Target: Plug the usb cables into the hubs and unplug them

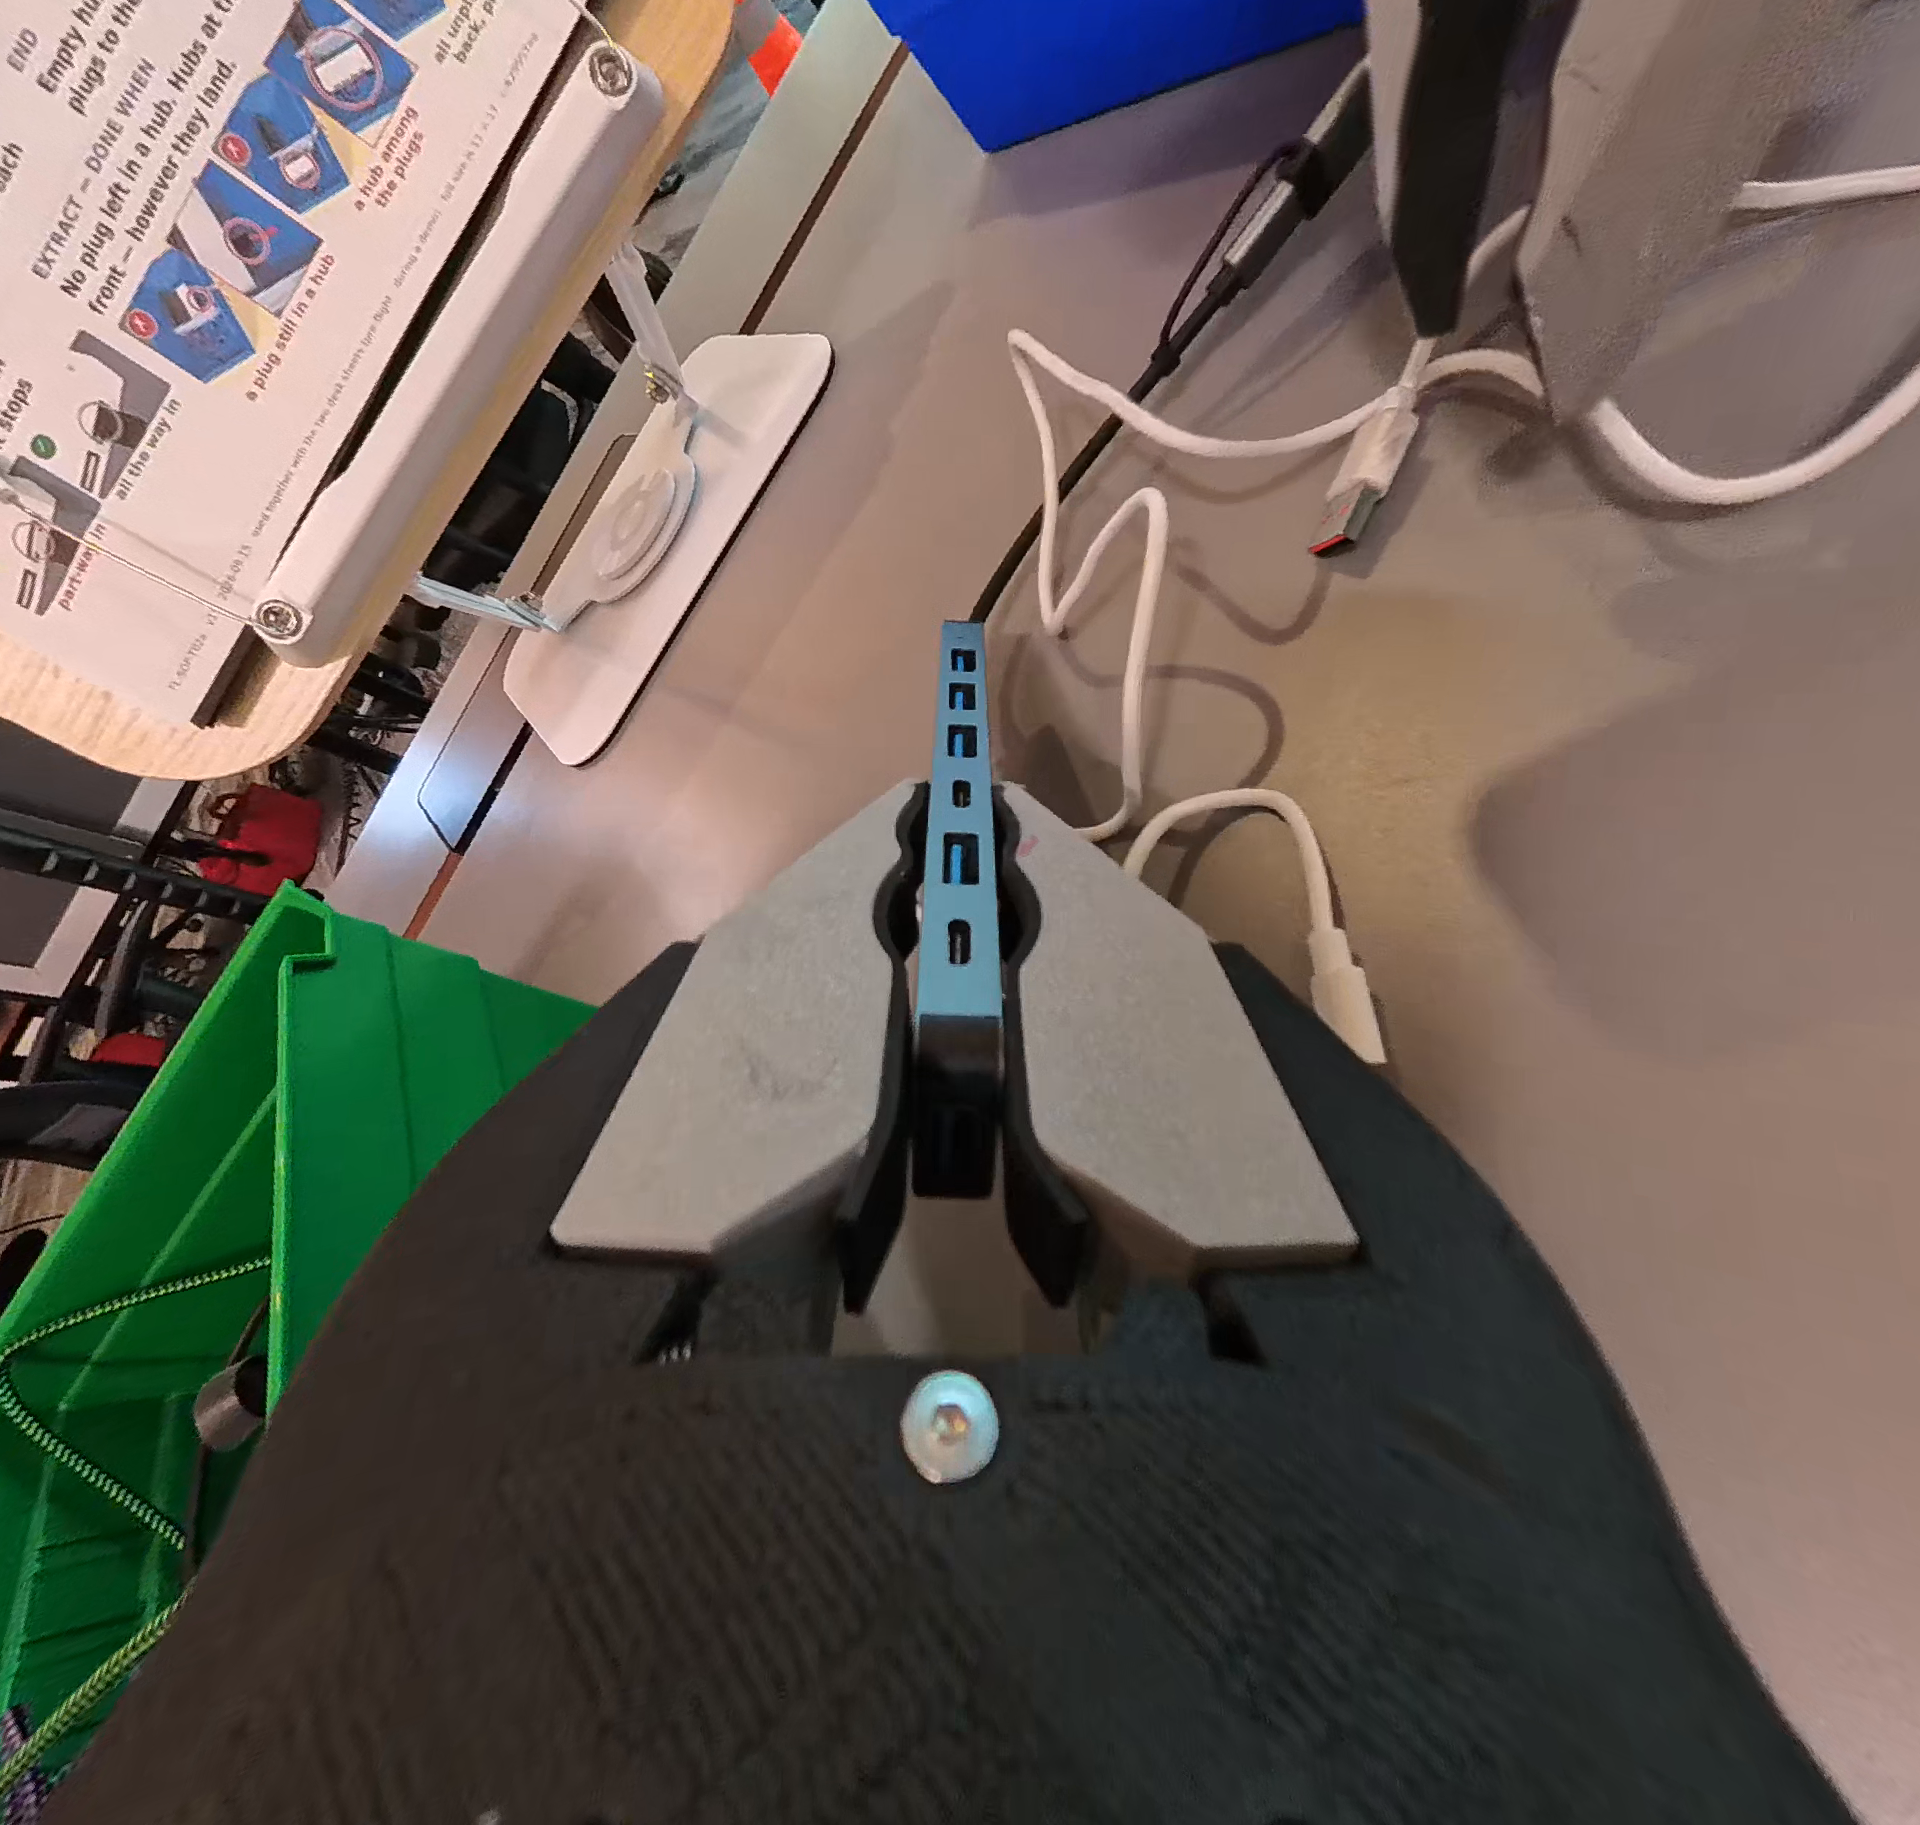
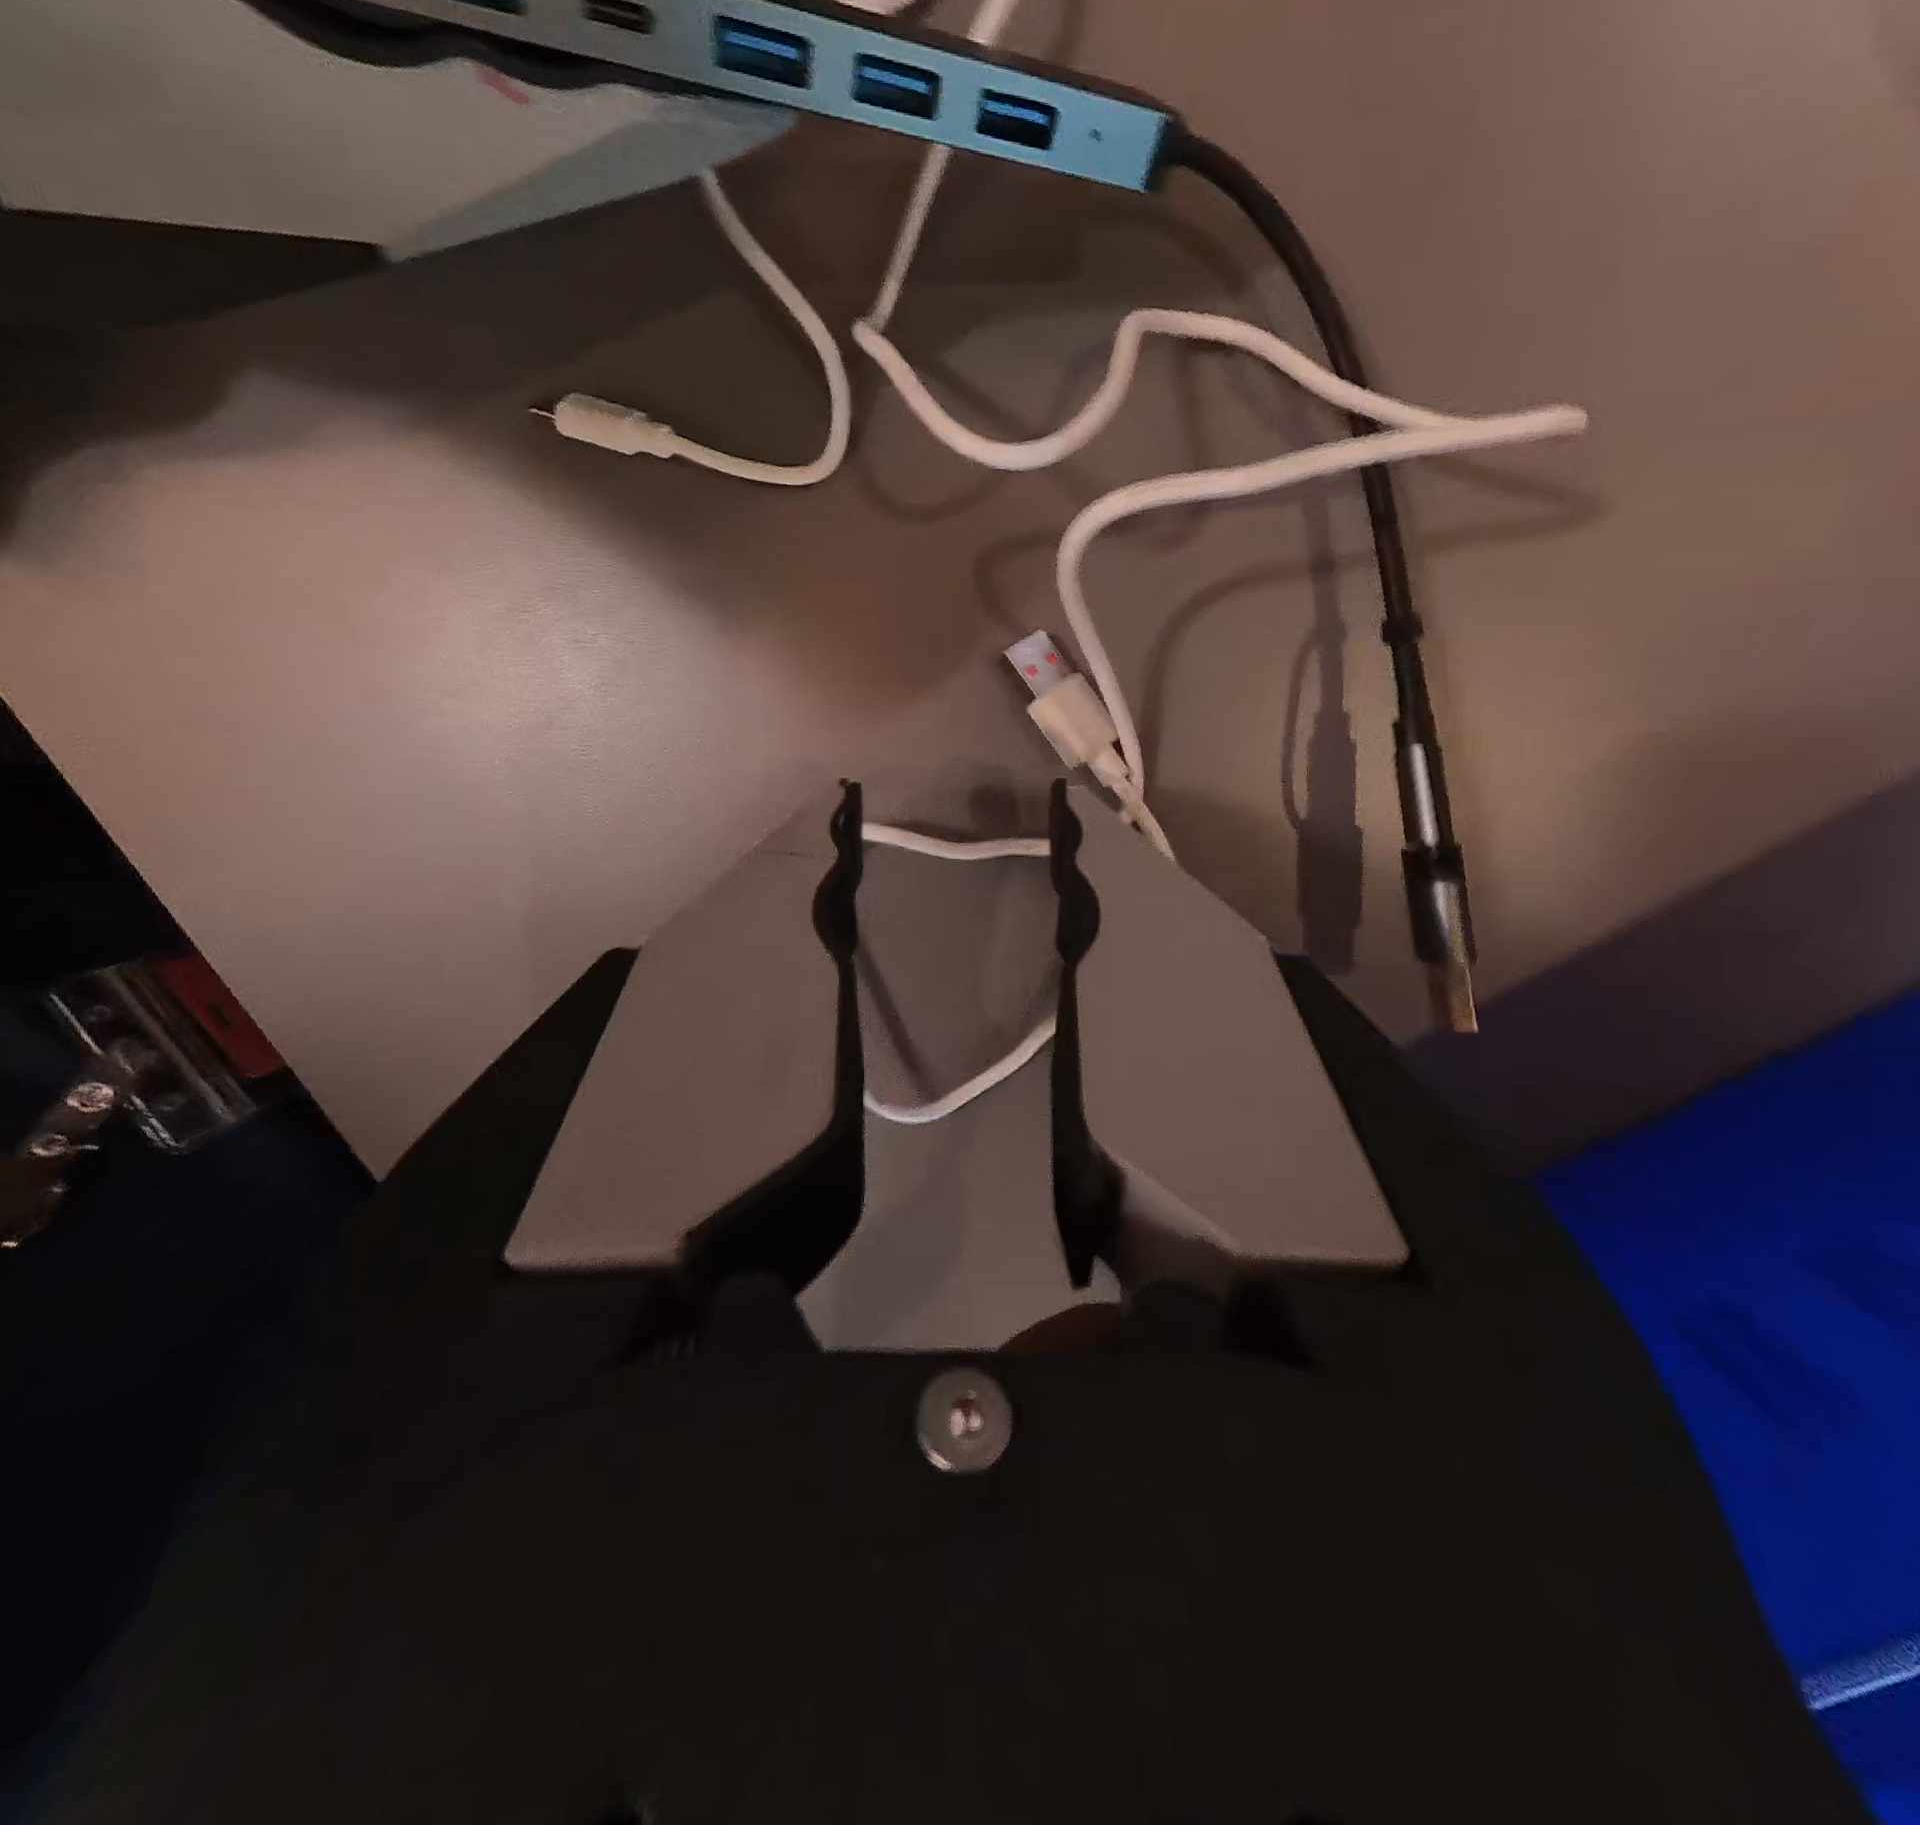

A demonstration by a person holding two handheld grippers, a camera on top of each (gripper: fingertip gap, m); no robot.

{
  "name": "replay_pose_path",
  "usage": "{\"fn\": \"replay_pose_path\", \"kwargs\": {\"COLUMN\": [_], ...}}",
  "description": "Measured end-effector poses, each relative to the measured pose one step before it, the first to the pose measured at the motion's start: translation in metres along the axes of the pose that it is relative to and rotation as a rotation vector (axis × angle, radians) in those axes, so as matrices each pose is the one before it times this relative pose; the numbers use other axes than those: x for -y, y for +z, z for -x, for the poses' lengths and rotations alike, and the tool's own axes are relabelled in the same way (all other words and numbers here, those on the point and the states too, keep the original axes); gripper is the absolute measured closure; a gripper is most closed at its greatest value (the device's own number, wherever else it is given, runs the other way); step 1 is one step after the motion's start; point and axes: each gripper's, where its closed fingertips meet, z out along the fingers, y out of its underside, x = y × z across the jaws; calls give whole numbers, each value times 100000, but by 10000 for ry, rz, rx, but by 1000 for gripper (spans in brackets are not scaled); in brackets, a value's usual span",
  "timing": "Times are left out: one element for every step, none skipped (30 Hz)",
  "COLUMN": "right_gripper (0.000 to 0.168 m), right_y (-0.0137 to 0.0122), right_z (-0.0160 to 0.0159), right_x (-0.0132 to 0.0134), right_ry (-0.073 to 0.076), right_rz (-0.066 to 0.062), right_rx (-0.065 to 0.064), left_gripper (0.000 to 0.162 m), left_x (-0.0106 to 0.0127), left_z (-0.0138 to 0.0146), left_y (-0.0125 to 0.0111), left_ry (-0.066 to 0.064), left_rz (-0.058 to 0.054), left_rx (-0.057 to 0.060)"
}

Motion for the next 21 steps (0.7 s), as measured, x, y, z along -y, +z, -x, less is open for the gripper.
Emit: {"fn": "replay_pose_path", "kwargs": {"right_gripper": [135,139,143,146,147,146,143,139,138,137,134,134,139,145,149,153,155,156,156,155,155], "right_y": [77,44,20,21,67,140,238,292,313,328,341,338,344,263,172,125,81,19,-36,-96,-207], "right_z": [216,-97,-345,-402,-410,-360,-110,256,289,49,-177,-339,-328,-134,-31,50,66,47,111,212,240], "right_x": [173,154,151,140,51,-36,-95,-122,-139,-160,-180,-190,-165,-36,88,67,72,54,2,12,80], "right_ry": [-455,-638,-679,-647,-572,-462,-383,-376,-390,-355,-293,-220,-143,-78,-31,-7,20,78,157,201,198], "right_rz": [-144,-133,-133,-124,-57,1,46,80,97,127,156,163,128,19,-70,-57,-66,-72,-60,-86,-154], "right_rx": [0,-290,-509,-544,-501,-447,-257,-27,-6,-135,-230,-284,-225,-75,22,82,80,76,140,224,229], "left_gripper": [155,155,155,155,155,155,155,155,155,155,155,155,155,155,155,155,155,155,155,155,155], "left_x": [13,19,50,59,58,93,123,33,1,12,37,41,102,169,183,177,150,120,99,145,181], "left_z": [5,32,-19,-26,-30,-87,-92,-31,-22,-17,110,95,1,-1,54,14,29,114,121,116,210], "left_y": [-19,-25,-24,-18,-8,-10,-20,-7,-20,-36,-57,-65,-67,-90,-89,-80,-71,-64,-70,-88,-104], "left_ry": [27,27,45,45,79,164,174,107,103,80,-8,-46,2,77,85,68,44,27,14,-3,-15], "left_rz": [-8,-14,-34,-34,-16,-49,-52,3,-7,-40,-40,-53,-95,-125,-106,-93,-83,-62,-66,-94,-111], "left_rx": [18,27,3,14,25,3,16,33,5,-9,41,15,-30,1,57,35,31,68,64,55,123]}}
